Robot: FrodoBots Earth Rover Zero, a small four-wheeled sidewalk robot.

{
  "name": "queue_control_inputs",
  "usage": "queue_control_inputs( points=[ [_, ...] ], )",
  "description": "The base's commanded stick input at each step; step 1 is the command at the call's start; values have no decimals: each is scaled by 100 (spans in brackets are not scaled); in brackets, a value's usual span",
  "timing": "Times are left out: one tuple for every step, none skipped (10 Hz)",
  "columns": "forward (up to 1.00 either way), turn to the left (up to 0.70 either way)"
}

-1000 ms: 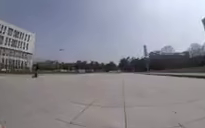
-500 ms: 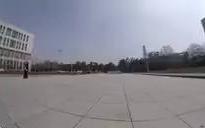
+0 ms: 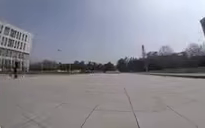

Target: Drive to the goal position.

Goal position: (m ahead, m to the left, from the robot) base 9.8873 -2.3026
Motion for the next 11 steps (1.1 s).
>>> queue_control_inputs(
  points=[
    [100, 0],
    [100, 0],
    [100, 0],
    [100, 0],
    [100, 0],
    [100, 0],
    [100, 0],
    [100, 0],
    [100, 0],
    [100, 0],
    [100, 0]
  ],
)
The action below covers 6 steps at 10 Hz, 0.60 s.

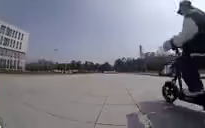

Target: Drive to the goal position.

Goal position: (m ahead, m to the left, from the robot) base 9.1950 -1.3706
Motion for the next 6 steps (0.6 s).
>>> queue_control_inputs(
  points=[
    [100, 0],
    [100, 0],
    [100, 0],
    [100, 0],
    [100, 0],
    [100, 0]
  ],
)
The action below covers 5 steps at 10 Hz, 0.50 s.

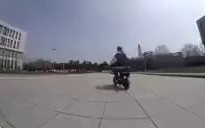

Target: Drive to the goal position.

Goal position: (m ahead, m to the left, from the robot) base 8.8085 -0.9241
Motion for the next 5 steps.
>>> queue_control_inputs(
  points=[
    [100, 0],
    [100, 0],
    [100, 0],
    [100, 0],
    [100, 0]
  ],
)
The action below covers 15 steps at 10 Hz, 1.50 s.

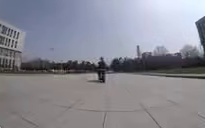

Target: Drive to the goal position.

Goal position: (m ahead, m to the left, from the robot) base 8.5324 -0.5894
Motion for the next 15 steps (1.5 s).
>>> queue_control_inputs(
  points=[
    [100, 0],
    [100, 0],
    [100, 0],
    [100, 0],
    [100, 0],
    [100, 0],
    [100, 0],
    [100, 0],
    [100, 0],
    [100, 0],
    [100, 0],
    [100, 0],
    [100, 0],
    [100, 0],
    [100, 0]
  ],
)
